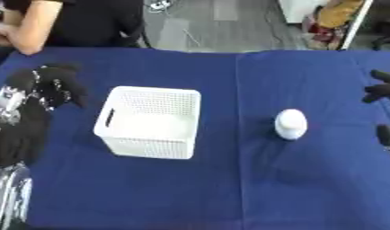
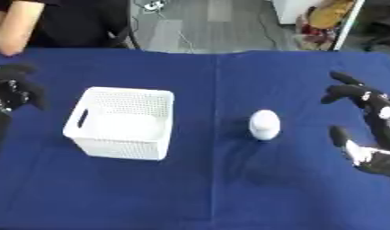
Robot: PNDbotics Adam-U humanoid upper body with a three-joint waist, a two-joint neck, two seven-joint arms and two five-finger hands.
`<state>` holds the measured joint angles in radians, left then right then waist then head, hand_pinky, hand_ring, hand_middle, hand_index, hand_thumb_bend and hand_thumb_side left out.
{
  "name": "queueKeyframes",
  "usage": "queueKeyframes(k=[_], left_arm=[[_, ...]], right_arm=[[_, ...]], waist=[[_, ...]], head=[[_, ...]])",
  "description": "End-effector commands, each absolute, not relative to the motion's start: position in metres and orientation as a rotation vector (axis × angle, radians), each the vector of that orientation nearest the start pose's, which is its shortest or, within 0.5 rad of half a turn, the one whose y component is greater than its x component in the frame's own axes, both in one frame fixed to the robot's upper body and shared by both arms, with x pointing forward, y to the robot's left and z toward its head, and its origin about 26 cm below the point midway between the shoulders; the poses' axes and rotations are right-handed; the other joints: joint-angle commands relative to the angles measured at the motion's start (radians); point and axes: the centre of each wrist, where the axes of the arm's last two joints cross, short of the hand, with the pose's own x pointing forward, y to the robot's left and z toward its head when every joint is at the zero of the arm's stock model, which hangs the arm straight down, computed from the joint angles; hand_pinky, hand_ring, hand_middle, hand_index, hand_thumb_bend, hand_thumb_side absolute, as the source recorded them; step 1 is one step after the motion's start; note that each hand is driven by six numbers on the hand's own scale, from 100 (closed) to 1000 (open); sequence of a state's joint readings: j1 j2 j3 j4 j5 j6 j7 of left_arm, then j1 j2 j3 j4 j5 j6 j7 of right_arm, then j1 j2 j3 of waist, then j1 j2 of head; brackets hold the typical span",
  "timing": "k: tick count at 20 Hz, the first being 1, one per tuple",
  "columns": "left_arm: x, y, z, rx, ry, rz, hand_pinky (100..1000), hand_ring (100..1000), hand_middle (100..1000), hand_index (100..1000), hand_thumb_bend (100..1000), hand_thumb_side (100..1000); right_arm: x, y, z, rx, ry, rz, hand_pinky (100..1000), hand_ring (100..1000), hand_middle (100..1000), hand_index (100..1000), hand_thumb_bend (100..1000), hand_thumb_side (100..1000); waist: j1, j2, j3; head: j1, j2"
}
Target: Pick up objects on the table and place them in the box.
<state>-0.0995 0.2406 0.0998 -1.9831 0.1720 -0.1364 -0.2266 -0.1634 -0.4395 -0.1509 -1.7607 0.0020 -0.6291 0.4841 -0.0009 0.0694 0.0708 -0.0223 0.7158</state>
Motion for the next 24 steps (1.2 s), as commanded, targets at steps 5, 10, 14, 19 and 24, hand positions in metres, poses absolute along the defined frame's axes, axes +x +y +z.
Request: queueKeyframes(k=[5, 10, 14, 19, 24], left_arm=[[0.276, 0.293, 0.148, -0.068, -2.222, -0.356, 474, 560, 727, 704, 121, 965], [0.276, 0.293, 0.148, -0.068, -2.219, -0.358, 475, 560, 727, 704, 121, 964], [0.276, 0.293, 0.148, -0.069, -2.217, -0.361, 475, 560, 727, 703, 121, 965], [0.276, 0.293, 0.148, -0.068, -2.217, -0.363, 475, 560, 727, 703, 121, 965], [0.276, 0.293, 0.148, -0.070, -2.216, -0.363, 475, 560, 727, 703, 122, 964]], right_arm=[[0.306, -0.359, 0.162, -0.262, -2.363, 1.256, 820, 953, 734, 880, 292, 465], [0.313, -0.361, 0.198, -0.441, -2.304, 1.579, 814, 977, 838, 897, 380, 468], [0.320, -0.362, 0.211, -0.526, -2.221, 1.790, 813, 998, 879, 896, 399, 473], [0.329, -0.365, 0.210, -0.551, -2.190, 1.858, 818, 1000, 886, 896, 400, 478], [0.338, -0.366, 0.206, -0.546, -2.151, 1.898, 826, 1000, 885, 897, 400, 481]], waist=[[0.001, -0.012, 0.001], [-0.001, -0.017, 0.002], [-0.002, -0.018, 0.004], [-0.003, -0.017, 0.006], [-0.003, -0.019, 0.009]], head=[[0.004, -0.006], [0.005, -0.006], [0.006, -0.005], [0.008, -0.002], [0.007, -0.003]])
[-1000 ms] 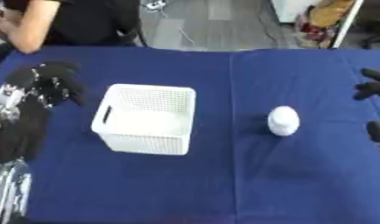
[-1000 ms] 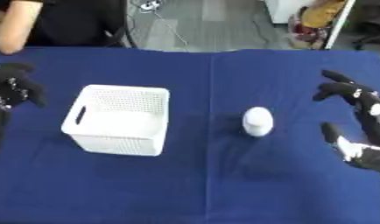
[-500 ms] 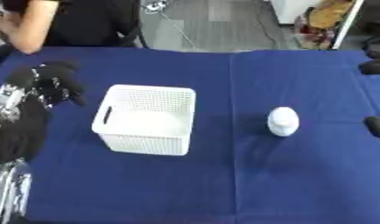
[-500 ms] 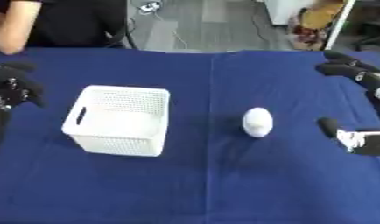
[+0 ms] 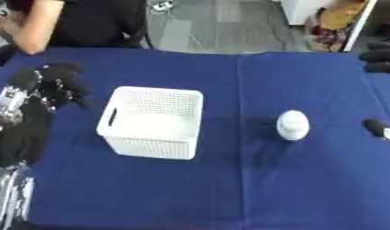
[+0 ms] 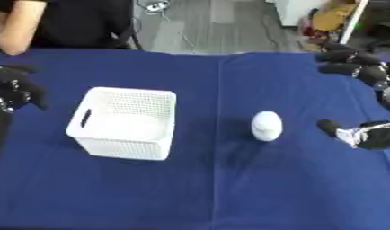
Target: Pick up objects on the table and place them in the box.
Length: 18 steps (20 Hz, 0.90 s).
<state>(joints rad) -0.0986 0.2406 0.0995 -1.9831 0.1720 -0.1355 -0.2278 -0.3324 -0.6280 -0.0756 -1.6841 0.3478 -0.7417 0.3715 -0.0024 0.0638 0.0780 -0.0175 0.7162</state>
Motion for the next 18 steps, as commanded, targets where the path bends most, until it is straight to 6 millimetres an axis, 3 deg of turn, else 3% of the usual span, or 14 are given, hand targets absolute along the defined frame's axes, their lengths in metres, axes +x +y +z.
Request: queueKeyframes(k=[1, 2, 5, 6, 18], left_arm=[[0.276, 0.293, 0.148, -0.071, -2.216, -0.363, 475, 561, 727, 703, 122, 964], [0.276, 0.293, 0.148, -0.072, -2.215, -0.364, 475, 560, 727, 703, 121, 965], [0.276, 0.293, 0.148, -0.073, -2.214, -0.366, 476, 560, 727, 702, 121, 965], [0.276, 0.293, 0.148, -0.073, -2.214, -0.366, 476, 560, 726, 702, 121, 965], [0.276, 0.292, 0.147, -0.078, -2.213, -0.368, 476, 561, 726, 702, 121, 964]], right_arm=[[0.340, -0.366, 0.206, 0.625, 2.470, -2.201, 828, 1000, 882, 898, 378, 391], [0.342, -0.366, 0.206, 0.622, 2.459, -2.220, 833, 1000, 888, 900, 401, 483], [0.350, -0.366, 0.205, 0.606, 2.416, -2.295, 840, 1000, 892, 902, 419, 521], [0.352, -0.367, 0.205, 0.600, 2.398, -2.323, 844, 1000, 895, 904, 412, 484], [0.377, -0.378, 0.188, 0.565, 2.331, -2.562, 874, 1000, 893, 905, 406, 501]], waist=[[-0.002, -0.014, 0.003], [-0.002, -0.015, 0.004], [-0.003, -0.015, 0.006], [-0.003, -0.016, 0.007], [-0.002, -0.017, 0.012]], head=[[0.002, -0.003], [0.002, -0.004], [0.001, -0.003], [0.001, -0.003], [-0.001, 0.001]])
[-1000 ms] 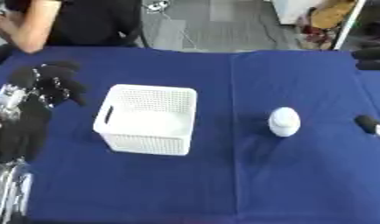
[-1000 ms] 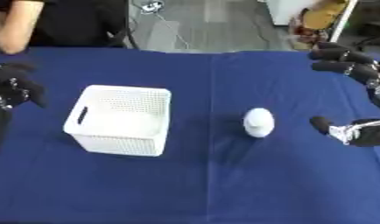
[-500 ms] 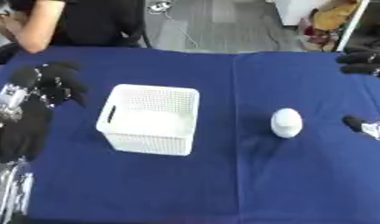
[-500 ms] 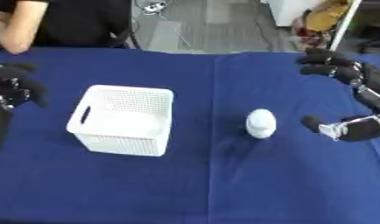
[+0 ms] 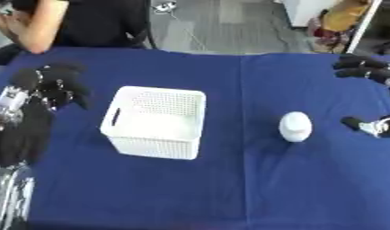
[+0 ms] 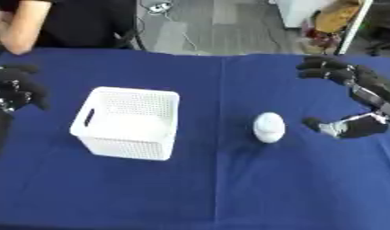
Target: Pick up objects on the table and place them in the box.
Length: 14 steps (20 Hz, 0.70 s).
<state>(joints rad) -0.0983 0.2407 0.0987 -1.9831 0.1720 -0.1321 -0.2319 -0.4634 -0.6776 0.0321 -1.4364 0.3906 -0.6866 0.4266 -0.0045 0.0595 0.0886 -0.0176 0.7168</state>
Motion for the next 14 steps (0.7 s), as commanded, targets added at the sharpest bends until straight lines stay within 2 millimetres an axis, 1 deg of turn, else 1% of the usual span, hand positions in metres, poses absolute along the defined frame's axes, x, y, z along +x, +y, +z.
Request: queueKeyframes(k=[1, 14], left_arm=[[0.276, 0.292, 0.147, -0.079, -2.213, -0.368, 476, 561, 726, 702, 121, 964], [0.276, 0.291, 0.147, -0.086, -2.213, -0.368, 476, 561, 726, 701, 121, 964]], right_arm=[[0.379, -0.379, 0.186, -0.443, -1.831, 2.022, 875, 1000, 892, 905, 405, 501], [0.395, -0.385, 0.161, -0.403, -1.699, 2.004, 894, 1000, 886, 904, 398, 507]], waist=[[0.000, -0.013, 0.001], [0.003, -0.014, 0.005]], head=[[-0.001, 0.000], [-0.004, 0.002]])
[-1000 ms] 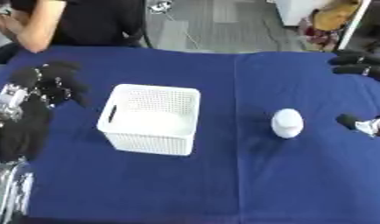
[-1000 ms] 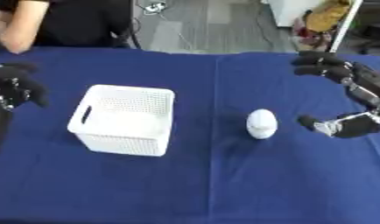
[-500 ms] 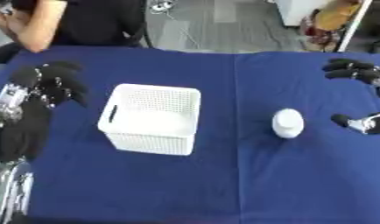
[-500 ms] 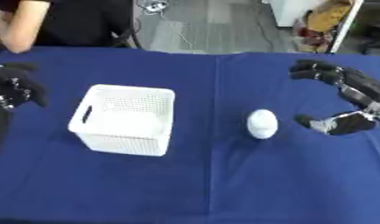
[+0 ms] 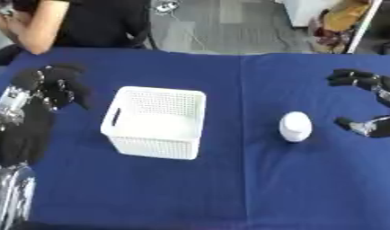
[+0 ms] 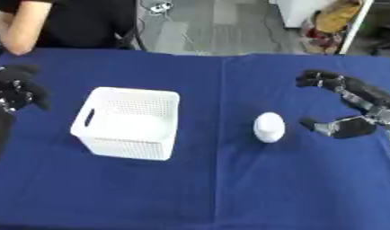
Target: Pick up objects on the table and place them in the box.
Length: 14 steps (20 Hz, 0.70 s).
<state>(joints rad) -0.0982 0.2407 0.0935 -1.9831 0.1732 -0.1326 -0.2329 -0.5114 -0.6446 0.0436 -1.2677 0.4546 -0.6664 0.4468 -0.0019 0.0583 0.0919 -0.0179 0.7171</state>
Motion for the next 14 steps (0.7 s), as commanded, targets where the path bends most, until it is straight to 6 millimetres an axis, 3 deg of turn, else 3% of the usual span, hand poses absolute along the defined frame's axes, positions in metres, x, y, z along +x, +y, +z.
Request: queueKeyframes(k=[1, 14], left_arm=[[0.276, 0.291, 0.147, -0.086, -2.213, -0.369, 476, 561, 726, 701, 121, 964], [0.276, 0.291, 0.147, -0.093, -2.213, -0.370, 477, 561, 726, 700, 121, 964]], right_arm=[[0.395, -0.385, 0.159, -0.399, -1.695, 2.006, 893, 1000, 886, 904, 398, 508], [0.403, -0.369, 0.148, -0.352, -1.641, 2.057, 893, 1000, 886, 904, 396, 514]], waist=[[0.000, -0.013, 0.002], [0.001, -0.014, 0.006]], head=[[-0.004, 0.001], [-0.008, 0.001]])
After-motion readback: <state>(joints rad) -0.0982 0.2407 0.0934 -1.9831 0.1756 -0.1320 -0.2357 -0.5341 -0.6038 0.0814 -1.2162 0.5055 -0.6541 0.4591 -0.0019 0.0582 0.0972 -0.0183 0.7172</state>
